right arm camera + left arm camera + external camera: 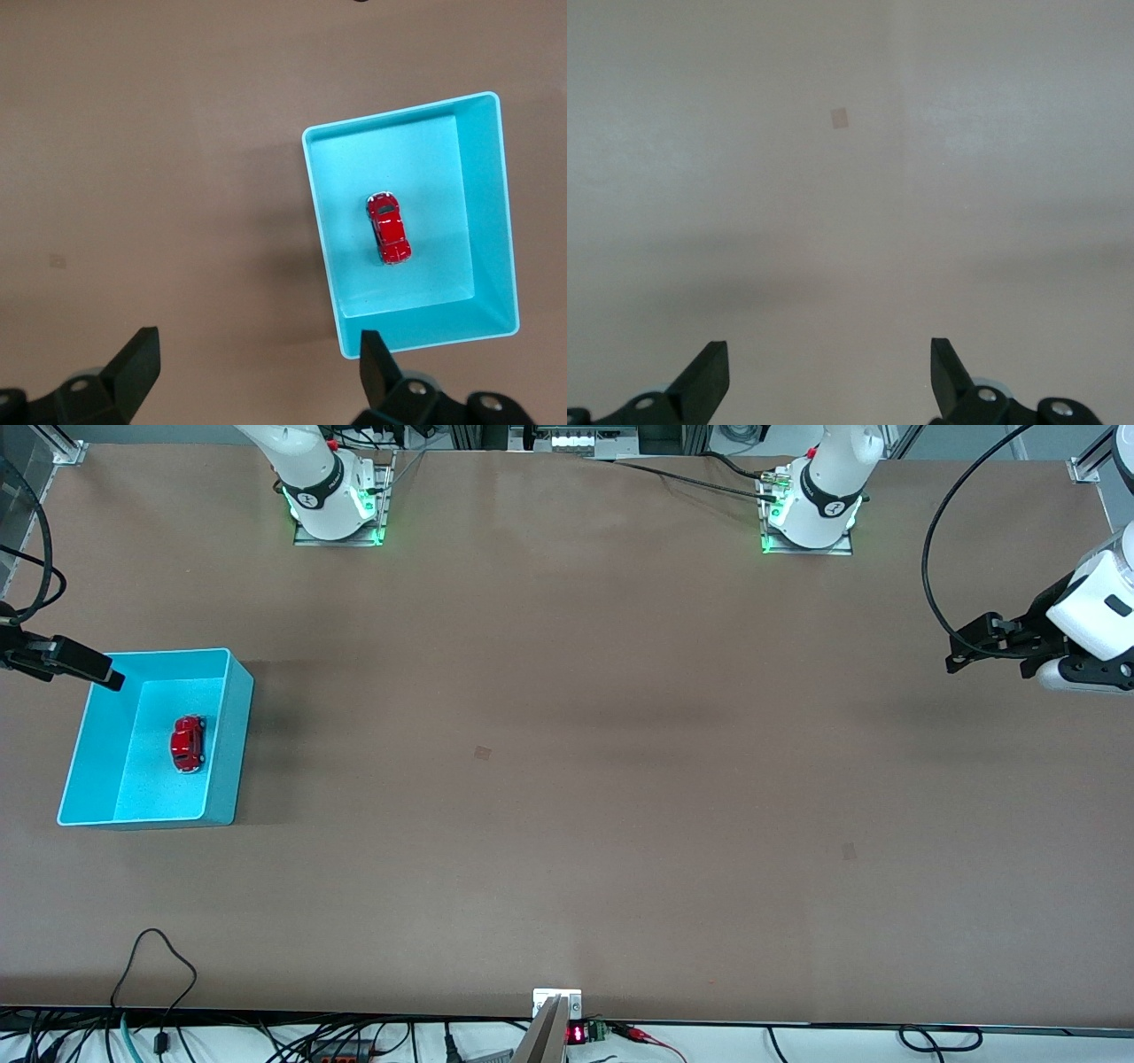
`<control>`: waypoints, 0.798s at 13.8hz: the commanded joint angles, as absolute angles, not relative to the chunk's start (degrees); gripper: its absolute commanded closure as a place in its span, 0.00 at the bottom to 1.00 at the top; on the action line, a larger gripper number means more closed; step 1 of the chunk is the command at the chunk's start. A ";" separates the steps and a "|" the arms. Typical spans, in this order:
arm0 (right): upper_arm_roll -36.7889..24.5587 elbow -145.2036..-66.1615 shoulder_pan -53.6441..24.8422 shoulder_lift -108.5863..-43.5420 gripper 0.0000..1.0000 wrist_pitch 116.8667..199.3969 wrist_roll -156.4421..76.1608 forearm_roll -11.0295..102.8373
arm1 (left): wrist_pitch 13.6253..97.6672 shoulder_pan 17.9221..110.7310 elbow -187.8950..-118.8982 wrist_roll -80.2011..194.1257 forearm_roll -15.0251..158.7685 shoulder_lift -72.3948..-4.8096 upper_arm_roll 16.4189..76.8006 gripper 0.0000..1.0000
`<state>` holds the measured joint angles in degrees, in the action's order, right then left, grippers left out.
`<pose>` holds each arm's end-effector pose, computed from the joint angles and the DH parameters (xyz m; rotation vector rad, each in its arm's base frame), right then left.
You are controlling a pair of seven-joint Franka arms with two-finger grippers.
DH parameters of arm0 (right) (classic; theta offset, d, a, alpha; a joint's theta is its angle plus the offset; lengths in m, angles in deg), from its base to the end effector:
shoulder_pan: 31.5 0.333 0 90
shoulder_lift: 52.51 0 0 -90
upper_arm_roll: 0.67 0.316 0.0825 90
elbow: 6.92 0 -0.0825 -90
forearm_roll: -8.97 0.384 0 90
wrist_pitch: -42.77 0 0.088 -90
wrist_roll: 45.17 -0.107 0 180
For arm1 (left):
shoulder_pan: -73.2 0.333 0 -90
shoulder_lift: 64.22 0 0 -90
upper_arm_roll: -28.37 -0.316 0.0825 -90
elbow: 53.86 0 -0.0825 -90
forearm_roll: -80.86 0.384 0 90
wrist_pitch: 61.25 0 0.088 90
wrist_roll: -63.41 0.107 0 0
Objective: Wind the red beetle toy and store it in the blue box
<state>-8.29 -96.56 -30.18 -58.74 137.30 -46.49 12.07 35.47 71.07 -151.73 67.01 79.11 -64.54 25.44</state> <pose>0.5894 -0.0557 0.5726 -3.0937 0.2127 0.0321 0.5587 0.0049 0.5726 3.1096 -0.0701 -0.0207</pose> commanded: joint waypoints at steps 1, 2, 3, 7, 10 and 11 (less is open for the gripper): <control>-8.93 -98.50 -28.25 -57.79 0.00 137.17 -46.49 9.95 | 35.43 70.83 -152.12 67.02 80.60 -65.19 25.38 0.00; -8.75 -99.03 -28.16 -57.26 0.00 137.52 -46.40 8.37 | 35.43 70.83 -152.21 67.02 80.60 -65.28 25.38 0.00; -8.75 -99.82 -28.16 -56.56 0.00 137.52 -46.40 7.48 | 35.43 70.74 -152.12 67.02 80.60 -65.28 25.38 0.00; -7.88 -105.00 -28.16 -52.17 0.00 139.18 -45.44 7.56 | 35.43 70.65 -152.12 67.02 80.60 -65.28 25.38 0.00; -7.61 -109.74 -28.51 -49.53 0.00 144.01 -44.83 8.09 | 35.34 70.65 -152.12 67.02 80.60 -65.28 25.38 0.00; -7.61 -109.84 -28.42 -49.18 0.00 144.02 -44.30 8.09 | 35.34 70.65 -152.12 67.02 80.60 -65.28 25.38 0.00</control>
<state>-7.68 -106.20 -28.49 -52.11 141.87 -45.84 8.29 35.47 71.05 -151.73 67.01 79.11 -64.54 25.44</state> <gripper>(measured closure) 0.000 0.000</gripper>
